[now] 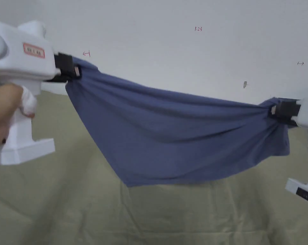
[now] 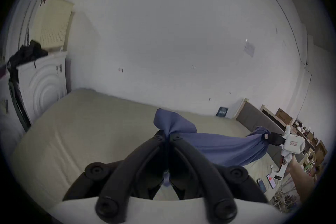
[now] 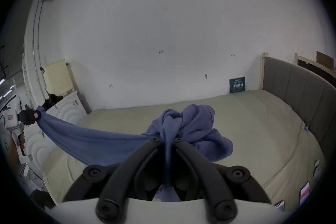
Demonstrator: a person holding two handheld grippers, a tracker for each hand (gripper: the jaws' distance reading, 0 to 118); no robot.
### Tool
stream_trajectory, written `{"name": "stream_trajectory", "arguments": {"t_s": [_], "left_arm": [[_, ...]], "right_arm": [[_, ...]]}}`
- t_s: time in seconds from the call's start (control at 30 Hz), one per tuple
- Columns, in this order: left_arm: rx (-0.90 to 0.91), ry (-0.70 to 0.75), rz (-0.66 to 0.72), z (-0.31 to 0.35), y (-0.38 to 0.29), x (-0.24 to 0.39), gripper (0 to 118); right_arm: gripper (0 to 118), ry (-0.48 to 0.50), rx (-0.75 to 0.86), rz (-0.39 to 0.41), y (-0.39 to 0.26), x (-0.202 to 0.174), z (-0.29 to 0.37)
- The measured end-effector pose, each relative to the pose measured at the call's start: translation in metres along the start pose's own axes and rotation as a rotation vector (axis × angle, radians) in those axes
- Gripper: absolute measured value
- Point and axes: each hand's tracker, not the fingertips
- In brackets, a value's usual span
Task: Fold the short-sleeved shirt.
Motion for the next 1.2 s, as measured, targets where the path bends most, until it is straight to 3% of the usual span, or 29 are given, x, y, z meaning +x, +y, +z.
{"name": "stream_trajectory", "arguments": {"t_s": [0.33,0.57,0.93,0.97,1.03,1.07,1.2], "left_arm": [[-0.227,0.024,0.14,0.009,-0.164,-0.032,3],[-0.408,0.04,0.152,0.036,-0.236,-0.035,3],[-0.592,0.102,0.285,0.082,-0.328,-0.052,5],[-0.593,0.106,0.307,0.084,-0.334,-0.052,23],[-0.552,0.088,0.343,0.088,-0.34,-0.054,86],[-0.53,0.09,0.329,0.091,-0.338,-0.051,103],[-0.464,0.067,0.228,0.108,-0.312,-0.032,101]], "right_arm": [[6,-0.053,-0.215,-0.121,-0.141,0.056,0.025],[6,-0.086,-0.356,-0.103,-0.201,0.068,0.072],[7,-0.099,-0.499,-0.177,-0.268,0.084,0.104],[18,-0.099,-0.498,-0.18,-0.269,0.084,0.105],[56,-0.101,-0.478,-0.173,-0.267,0.082,0.108],[76,-0.097,-0.468,-0.167,-0.265,0.08,0.11],[80,-0.039,-0.429,-0.109,-0.24,0.071,0.126]]}}
